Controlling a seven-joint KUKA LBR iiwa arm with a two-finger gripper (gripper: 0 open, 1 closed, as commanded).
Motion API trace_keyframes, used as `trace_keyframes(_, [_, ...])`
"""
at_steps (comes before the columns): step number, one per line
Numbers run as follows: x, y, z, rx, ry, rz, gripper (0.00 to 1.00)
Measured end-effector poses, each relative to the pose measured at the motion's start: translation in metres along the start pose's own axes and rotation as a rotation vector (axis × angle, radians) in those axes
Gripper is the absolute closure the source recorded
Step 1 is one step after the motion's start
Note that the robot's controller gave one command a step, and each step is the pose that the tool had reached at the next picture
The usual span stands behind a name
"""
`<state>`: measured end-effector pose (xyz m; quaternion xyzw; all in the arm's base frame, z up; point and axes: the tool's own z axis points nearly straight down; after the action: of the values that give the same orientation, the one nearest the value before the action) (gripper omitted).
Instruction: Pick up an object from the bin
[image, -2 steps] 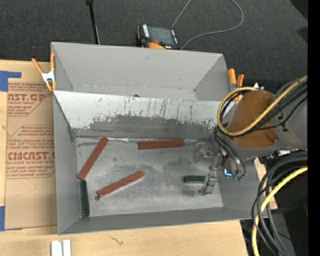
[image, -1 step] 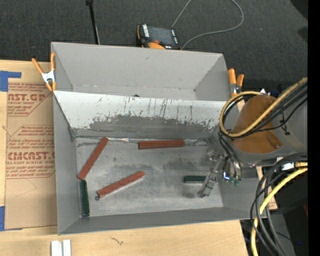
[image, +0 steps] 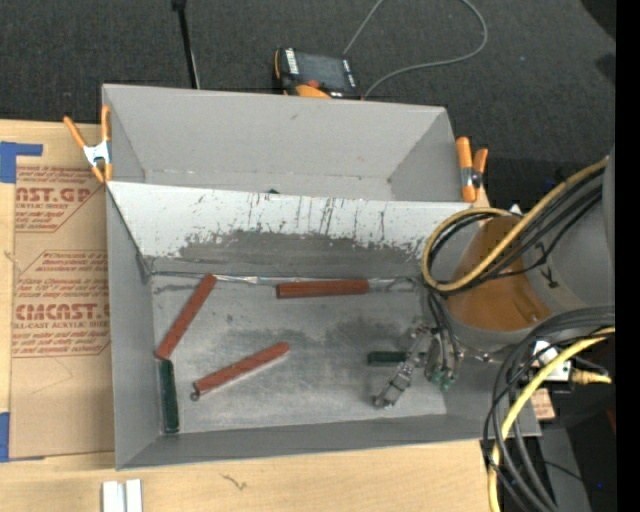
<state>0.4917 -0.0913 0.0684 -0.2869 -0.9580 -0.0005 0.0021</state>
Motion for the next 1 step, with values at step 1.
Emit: trace_keyframes(1, [-0.0143,0.0355,-0.0015,-0.001,-0.006,-0.264,0.00])
